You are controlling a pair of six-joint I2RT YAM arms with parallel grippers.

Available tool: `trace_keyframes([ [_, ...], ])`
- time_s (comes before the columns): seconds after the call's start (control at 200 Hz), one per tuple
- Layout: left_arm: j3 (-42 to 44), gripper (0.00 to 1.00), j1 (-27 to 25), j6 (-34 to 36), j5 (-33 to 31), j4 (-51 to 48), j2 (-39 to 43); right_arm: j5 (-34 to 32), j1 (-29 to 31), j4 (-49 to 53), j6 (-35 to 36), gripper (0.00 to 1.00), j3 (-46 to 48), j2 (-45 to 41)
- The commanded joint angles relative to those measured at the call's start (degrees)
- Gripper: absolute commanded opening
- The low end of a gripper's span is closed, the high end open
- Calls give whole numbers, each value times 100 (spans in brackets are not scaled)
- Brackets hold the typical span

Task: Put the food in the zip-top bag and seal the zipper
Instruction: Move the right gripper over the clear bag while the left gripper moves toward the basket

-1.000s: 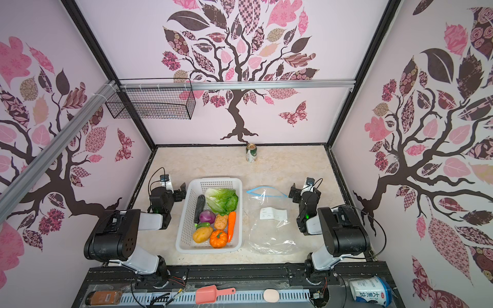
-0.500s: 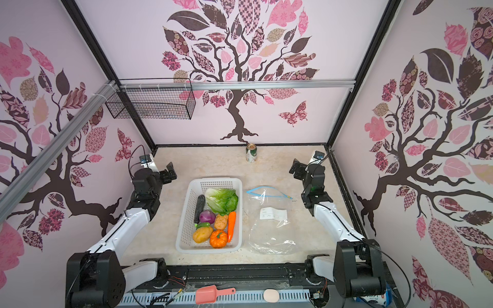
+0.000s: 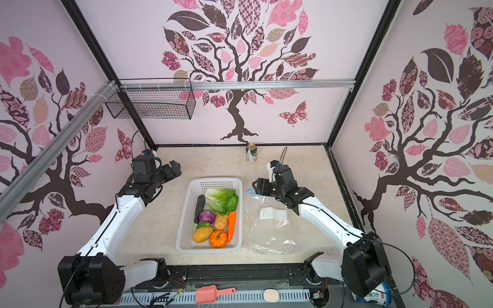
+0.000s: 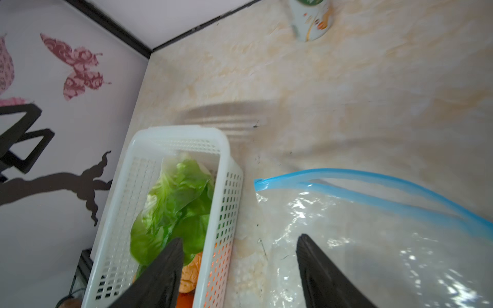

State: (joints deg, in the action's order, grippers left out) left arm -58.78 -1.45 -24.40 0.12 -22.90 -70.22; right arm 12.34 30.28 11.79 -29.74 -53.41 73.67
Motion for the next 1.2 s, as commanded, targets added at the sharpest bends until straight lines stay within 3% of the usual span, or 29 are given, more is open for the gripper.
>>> trace_keyframes([
  [0.0,-43,99,-173,-80,578,-206,-108,-143,632,853,24,67,-387,372],
  [0.29,-112,99,-455,-73,730,-290,-275,-386,1210,828,-604,60,-120,611],
  [0.395,-116,99,-501,-102,796,-296,-329,-182,1235,457,-802,58,168,655],
  [0.745,-78,99,-524,-134,840,-260,-324,-82,1301,-109,-797,48,81,1224],
  [0.83,-64,99,-530,-137,834,-255,-300,-134,1304,-232,-789,44,-3,1409],
  [1.07,-63,99,-533,-147,823,-266,-264,-40,1300,-609,-731,17,-529,1917],
  [1.195,-65,99,-532,-138,828,-266,-244,-248,1296,-527,-484,16,-1210,2413],
])
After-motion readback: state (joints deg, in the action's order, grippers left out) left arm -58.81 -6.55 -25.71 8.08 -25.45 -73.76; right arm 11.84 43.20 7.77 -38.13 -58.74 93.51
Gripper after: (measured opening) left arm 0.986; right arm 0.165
